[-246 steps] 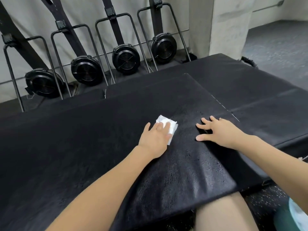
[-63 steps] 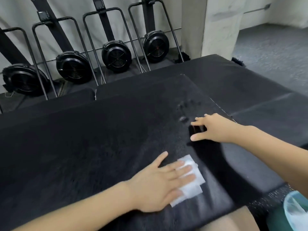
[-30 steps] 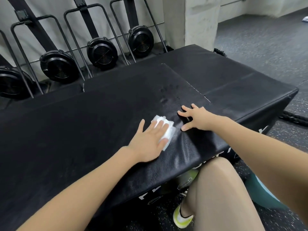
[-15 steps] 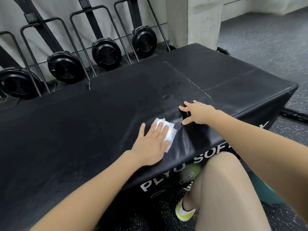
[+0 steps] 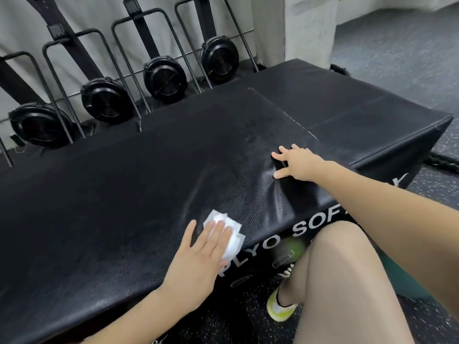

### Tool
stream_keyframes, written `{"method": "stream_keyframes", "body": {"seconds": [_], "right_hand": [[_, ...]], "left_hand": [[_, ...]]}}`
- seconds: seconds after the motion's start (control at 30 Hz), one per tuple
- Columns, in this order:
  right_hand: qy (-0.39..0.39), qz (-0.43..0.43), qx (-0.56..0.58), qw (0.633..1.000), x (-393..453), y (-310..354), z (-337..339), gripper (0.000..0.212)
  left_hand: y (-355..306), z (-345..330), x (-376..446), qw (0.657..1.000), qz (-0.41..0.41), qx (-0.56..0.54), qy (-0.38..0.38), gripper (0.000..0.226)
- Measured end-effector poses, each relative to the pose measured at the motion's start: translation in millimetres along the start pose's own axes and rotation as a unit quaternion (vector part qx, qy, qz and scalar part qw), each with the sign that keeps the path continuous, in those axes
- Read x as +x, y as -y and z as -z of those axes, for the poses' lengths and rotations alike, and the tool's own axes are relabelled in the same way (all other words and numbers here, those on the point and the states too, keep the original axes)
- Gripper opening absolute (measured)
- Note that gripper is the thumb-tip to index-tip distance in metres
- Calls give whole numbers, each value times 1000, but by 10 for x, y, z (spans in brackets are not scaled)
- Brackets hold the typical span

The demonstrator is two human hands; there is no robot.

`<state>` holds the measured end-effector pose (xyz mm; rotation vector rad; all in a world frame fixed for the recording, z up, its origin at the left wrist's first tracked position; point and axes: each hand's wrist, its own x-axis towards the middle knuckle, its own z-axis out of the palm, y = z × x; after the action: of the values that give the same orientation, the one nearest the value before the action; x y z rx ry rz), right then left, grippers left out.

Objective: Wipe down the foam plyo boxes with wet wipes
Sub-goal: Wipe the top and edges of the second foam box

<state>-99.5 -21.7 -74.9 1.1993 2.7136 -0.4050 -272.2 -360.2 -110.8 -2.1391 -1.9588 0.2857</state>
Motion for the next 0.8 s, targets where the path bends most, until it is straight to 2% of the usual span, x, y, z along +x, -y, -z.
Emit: {"method": "stream_keyframes", "body": {"seconds": [0.4,0.53,0.67,0.73,0.8], "right_hand": [[2,25,-12,1000,-80,-37,76,76],[26,54,-53,997,-81,-139,199,62],[6,70,17,997,12,-303,450,47],[-16,69,28,997,132,-328,500,51],[-18,70,0,997,286,-332,507,65]], "left_hand": [[-879,323,1406,999,3,-25,33,66],[-661,294,1351,999,-7,-29,44,67],[-310,336,1555,994,11,-45,98,62],[-122,345,1783,990,32,-62,125,61],[88,317,2060,985,56,-78,143,61]]}}
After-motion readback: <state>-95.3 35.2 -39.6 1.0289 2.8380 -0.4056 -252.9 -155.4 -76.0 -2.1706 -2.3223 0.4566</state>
